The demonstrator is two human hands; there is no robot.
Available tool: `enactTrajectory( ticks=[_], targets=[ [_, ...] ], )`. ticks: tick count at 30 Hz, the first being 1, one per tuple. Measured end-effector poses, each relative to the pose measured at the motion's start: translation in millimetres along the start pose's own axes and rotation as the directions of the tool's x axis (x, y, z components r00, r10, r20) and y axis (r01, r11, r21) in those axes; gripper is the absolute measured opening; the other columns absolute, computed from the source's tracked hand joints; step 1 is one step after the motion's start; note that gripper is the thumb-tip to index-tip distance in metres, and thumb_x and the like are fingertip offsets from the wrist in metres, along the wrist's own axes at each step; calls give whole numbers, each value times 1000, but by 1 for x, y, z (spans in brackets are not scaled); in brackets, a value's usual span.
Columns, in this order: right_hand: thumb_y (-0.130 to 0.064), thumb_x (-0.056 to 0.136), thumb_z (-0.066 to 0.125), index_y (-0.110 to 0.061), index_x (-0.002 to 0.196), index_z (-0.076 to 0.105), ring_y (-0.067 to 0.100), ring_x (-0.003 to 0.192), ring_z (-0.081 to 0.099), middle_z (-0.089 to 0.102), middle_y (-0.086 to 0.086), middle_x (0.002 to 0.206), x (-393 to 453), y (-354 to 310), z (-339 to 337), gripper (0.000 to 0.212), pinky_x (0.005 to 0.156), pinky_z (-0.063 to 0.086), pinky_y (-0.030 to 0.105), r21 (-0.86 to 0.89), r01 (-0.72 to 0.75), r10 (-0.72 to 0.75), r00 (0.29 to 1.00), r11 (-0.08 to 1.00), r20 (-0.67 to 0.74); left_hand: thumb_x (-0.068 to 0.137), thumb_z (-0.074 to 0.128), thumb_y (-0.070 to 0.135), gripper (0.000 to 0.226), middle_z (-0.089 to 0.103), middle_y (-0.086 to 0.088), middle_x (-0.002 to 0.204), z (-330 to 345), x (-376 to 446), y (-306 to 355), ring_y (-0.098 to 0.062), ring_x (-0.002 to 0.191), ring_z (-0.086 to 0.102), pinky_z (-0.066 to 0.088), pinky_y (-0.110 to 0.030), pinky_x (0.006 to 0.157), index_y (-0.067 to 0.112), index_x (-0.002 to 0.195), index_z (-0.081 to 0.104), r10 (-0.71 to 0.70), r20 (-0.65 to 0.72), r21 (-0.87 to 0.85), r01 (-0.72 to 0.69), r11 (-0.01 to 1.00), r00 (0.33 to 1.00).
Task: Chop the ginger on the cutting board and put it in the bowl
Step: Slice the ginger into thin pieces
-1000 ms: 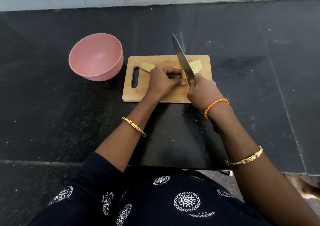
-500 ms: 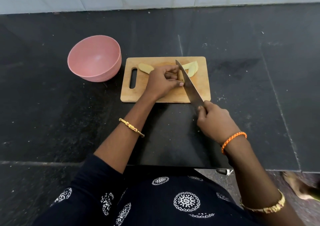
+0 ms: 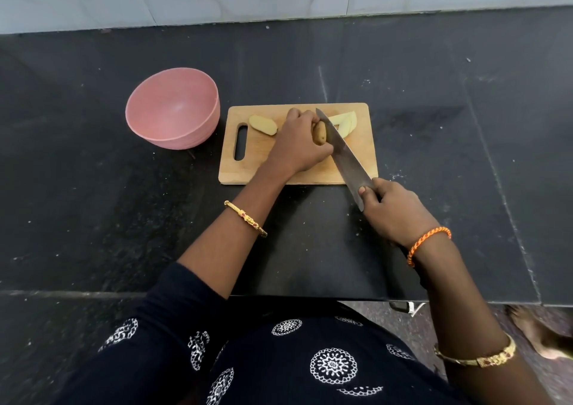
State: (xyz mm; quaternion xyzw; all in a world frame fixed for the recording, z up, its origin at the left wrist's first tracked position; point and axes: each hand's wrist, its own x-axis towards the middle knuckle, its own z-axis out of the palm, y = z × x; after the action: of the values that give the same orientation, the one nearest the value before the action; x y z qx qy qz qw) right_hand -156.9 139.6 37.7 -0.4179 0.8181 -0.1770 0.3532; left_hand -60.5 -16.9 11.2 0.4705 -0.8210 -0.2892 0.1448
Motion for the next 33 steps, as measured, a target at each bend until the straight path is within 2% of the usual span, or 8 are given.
enactTrajectory(
  ticks=[3, 6, 10, 13, 16, 23, 28, 33],
  targets=[
    [-29, 100, 38, -10, 88, 53, 18, 71, 51, 53, 5, 76, -3, 4, 2, 27, 56, 36, 27, 34, 2, -1, 999, 999, -52, 76, 67, 29, 48, 43, -4, 117, 1, -3, -1, -13, 102, 48, 42, -23, 88, 14, 120, 52, 16, -20, 23, -15, 1000, 1000],
    [-28, 99, 39, -12, 80, 51, 27, 82, 53, 54, 5, 71, -6, 6, 5, 28, 61, 36, 29, 121, -1, 18, 990, 993, -140, 76, 66, 29, 45, 42, -3, 114, 0, -6, 1, -16, 98, 48, 43, -25, 86, 15, 117, 54, 13, -12, 62, -12, 998, 1000],
    [-30, 99, 39, -8, 85, 53, 30, 85, 55, 57, 10, 77, -4, 3, 11, 30, 67, 41, 31, 130, 10, 6, 993, 991, -122, 77, 68, 26, 44, 47, -3, 110, -3, -9, 0, -15, 96, 49, 42, -24, 82, 15, 118, 56, -25, 3, 78, 25, 997, 1000],
    [-31, 99, 38, -11, 79, 49, 29, 79, 54, 57, 13, 80, 0, -3, 15, 31, 65, 37, 30, 134, 16, -2, 994, 991, -105, 79, 70, 21, 43, 57, -6, 111, -8, -11, -2, -16, 97, 55, 44, -24, 83, 11, 120, 58, -22, 34, 59, 20, 998, 999],
    [-30, 99, 37, -13, 74, 46, 30, 81, 50, 57, 16, 85, 6, -11, 15, 31, 67, 35, 30, 131, 11, 4, 994, 991, -110, 82, 70, 16, 47, 62, -4, 112, -11, -11, -3, -8, 91, 52, 41, -17, 82, 10, 126, 56, -62, 58, -20, 64, 998, 996],
    [-28, 101, 34, -10, 107, 55, 29, 90, 50, 57, 19, 107, 24, -28, 6, 29, 75, 37, 30, 59, 12, -9, 999, 998, -49, 76, 75, 12, 47, 66, -1, 98, -13, -10, -4, -7, 83, 55, 45, -18, 79, 9, 121, 61, -122, 42, -135, 127, 983, 992],
    [-26, 101, 34, -8, 113, 49, 30, 83, 49, 44, 11, 90, 13, -31, 11, 27, 74, 39, 32, -59, -17, 16, 1000, 998, -22, 74, 76, 11, 39, 70, -6, 94, -12, -11, -3, -12, 83, 59, 51, -27, 84, 7, 112, 66, -120, 5, -138, 119, 983, 993],
    [-23, 100, 36, -10, 115, 47, 29, 88, 52, 46, 12, 95, 4, -34, 11, 24, 81, 48, 40, -100, -42, 46, 998, 994, 36, 77, 74, 16, 39, 69, -3, 95, -14, -11, -2, -9, 84, 57, 52, -30, 84, 10, 114, 65, -89, -1, -111, 88, 990, 996]
  ],
)
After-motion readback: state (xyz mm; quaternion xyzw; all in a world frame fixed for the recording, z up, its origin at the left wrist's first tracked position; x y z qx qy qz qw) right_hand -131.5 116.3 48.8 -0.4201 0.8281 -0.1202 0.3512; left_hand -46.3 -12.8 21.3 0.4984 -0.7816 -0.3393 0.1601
